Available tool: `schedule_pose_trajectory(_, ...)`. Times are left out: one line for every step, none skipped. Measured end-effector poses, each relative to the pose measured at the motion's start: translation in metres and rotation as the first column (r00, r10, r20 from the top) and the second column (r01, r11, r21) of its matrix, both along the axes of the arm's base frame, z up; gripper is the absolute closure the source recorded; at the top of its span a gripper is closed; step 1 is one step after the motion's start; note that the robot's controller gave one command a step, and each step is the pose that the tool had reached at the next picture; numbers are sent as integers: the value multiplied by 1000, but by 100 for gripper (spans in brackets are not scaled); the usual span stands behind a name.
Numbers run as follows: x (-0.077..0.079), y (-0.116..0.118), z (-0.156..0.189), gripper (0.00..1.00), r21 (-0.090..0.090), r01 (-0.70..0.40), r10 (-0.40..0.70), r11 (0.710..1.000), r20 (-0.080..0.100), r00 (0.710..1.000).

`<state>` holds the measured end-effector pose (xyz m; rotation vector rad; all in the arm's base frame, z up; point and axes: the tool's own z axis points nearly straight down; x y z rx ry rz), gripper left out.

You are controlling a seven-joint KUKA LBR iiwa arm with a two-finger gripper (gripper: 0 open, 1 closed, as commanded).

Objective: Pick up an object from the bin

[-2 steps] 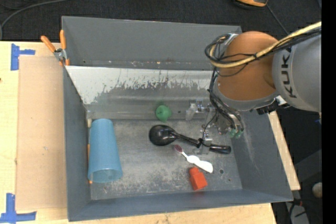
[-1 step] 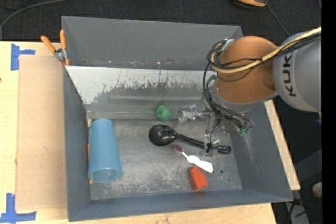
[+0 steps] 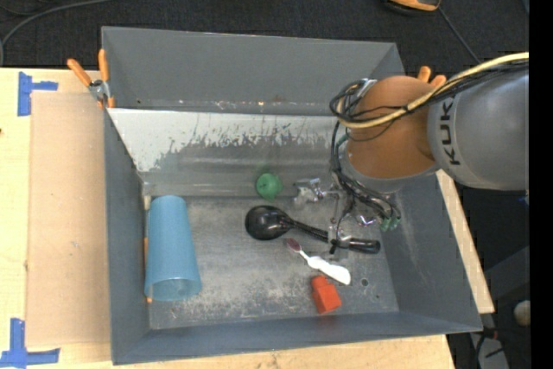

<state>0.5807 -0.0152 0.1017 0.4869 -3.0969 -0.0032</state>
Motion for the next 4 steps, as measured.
schedule_pose_trajectory(6,5,37,0,0,-341,341,940,11,940)
schedule_pose_trajectory(5,4,43,0,2,-242,242,970,8,970)
schedule_pose_trajectory(4,0,58,0,1,-338,338,941,15,941)
schedule_pose_trajectory(3,-1,61,0,4,-197,197,980,9,980)
